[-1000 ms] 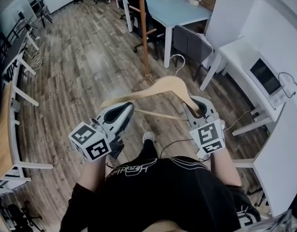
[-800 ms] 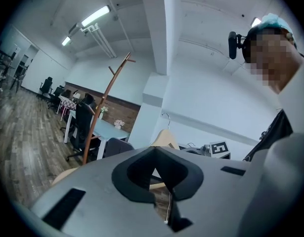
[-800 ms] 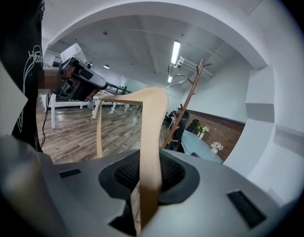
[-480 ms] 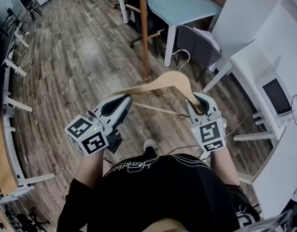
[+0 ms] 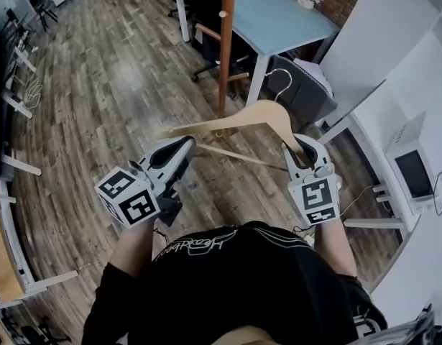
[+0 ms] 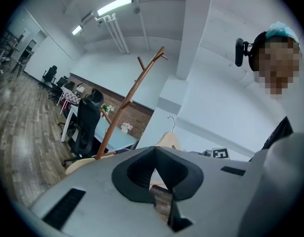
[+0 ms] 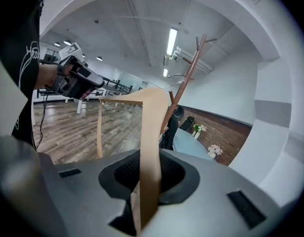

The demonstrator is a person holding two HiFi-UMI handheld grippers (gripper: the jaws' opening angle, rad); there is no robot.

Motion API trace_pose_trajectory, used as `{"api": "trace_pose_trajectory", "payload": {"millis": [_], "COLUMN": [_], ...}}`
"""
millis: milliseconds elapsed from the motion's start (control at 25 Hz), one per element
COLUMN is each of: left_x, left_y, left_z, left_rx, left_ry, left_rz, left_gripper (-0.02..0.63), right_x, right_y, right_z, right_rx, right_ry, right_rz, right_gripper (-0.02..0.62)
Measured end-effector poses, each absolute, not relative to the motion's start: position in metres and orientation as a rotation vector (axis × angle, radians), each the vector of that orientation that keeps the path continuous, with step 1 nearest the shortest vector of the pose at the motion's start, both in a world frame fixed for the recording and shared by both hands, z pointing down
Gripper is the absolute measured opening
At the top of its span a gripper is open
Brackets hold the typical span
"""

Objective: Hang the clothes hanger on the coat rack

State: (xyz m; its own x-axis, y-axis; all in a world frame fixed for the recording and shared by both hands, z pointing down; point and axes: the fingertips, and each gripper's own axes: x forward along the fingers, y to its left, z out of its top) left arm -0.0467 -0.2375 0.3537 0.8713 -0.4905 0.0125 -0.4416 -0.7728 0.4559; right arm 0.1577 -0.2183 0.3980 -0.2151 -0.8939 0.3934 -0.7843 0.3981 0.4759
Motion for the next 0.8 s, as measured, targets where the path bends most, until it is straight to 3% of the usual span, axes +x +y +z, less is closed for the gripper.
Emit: {"api": "trace_pose_trajectory", "payload": {"millis": [800], "left_x": [-0.051], "left_y": [-0.351], "left_z": [0.340], "left_rx": [2.562], "left_ry": [-0.909], "left_rz": [-0.211], "left_gripper": [0.008], "right_x": [0.151], "right_y": [-0.402], "right_z": [0.360], "right_rx": [1.309], "right_ry": [-2.110], "right_rz": [-0.443], "right_gripper": [0.097]}}
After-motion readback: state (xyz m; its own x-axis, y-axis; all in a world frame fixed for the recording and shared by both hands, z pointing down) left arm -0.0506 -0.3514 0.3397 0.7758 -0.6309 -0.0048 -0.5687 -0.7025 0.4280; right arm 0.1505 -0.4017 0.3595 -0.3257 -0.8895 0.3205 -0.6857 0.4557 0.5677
